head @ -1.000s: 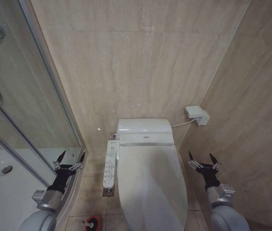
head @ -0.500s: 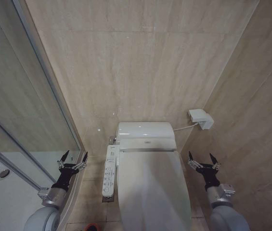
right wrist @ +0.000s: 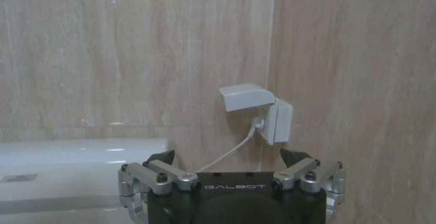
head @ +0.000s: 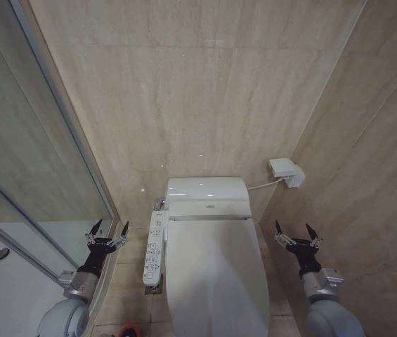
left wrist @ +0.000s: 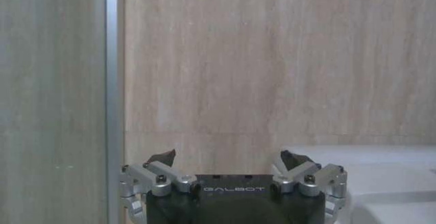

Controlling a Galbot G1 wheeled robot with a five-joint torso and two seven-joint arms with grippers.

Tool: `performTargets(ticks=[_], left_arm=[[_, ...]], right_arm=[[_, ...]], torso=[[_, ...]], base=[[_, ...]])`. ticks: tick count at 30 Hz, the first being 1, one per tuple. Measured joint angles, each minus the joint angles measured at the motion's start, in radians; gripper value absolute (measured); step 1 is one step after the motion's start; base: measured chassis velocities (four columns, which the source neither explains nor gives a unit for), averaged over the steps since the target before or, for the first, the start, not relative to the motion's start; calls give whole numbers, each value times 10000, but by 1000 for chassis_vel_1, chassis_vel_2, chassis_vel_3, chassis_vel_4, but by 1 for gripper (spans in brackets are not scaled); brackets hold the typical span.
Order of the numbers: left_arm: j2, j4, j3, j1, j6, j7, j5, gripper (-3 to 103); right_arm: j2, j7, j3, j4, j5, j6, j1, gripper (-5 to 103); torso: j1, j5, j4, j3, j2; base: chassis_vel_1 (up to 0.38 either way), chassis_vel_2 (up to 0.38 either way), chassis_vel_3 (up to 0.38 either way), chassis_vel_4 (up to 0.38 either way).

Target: Open the toilet lid, clean the toilet bowl with a toilet brush, close the toilet lid, and flush.

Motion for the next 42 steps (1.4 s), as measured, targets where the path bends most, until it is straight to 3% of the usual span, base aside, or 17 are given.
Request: performTargets(ticks=[10, 12, 19, 20, 25, 26, 33, 34, 41, 42], left_arm=[[672, 246, 62, -421, 198, -2, -755, 100], [845, 444, 144, -656, 184, 93, -875, 94], [1274, 844, 409, -1135, 130, 345, -1103, 94], [1354, 975, 496, -1278, 91, 382, -1159, 69], [1595, 1596, 900, -1915, -88, 663, -1349, 69], [1643, 1727, 1014, -2077, -127, 725, -1391, 42], [1801, 2467, 1741, -3198, -273, 827, -1557, 42], [1807, 2620, 1871, -3428, -309, 834, -1560, 15], [1835, 3696, 2629, -4505, -515, 1086, -1737, 15], [1846, 3968, 2801, -4718, -589, 1255, -1755, 0]], right_arm=[[0, 0, 0, 0, 0, 0, 0, 100], [0, 0, 0, 0, 0, 0, 0, 100], [0, 0, 1, 0, 0, 0, 0, 100], [0, 0, 0, 0, 0, 0, 0, 100], [0, 0, 0, 0, 0, 0, 0, 100], [0, 0, 0, 0, 0, 0, 0, 100], [0, 0, 0, 0, 0, 0, 0, 100], [0, 0, 0, 0, 0, 0, 0, 100], [0, 0, 0, 0, 0, 0, 0, 100], [0, 0, 0, 0, 0, 0, 0, 100]], torso=[[0, 0, -2, 0, 0], [0, -2, -2, 0, 0], [0, -1, -2, 0, 0], [0, 0, -1, 1, 0], [0, 0, -2, 1, 0], [0, -1, -2, 1, 0], [0, -1, -2, 1, 0], [1, -1, -2, 1, -1], [1, 1, -2, 1, 0], [1, -1, -2, 1, -1]], base=[[0, 0, 0, 0], [0, 0, 0, 0], [0, 0, 0, 0], [0, 0, 0, 0], [0, 0, 0, 0], [0, 0, 0, 0], [0, 0, 0, 0], [0, 0, 0, 0], [0, 0, 0, 0], [0, 0, 0, 0]])
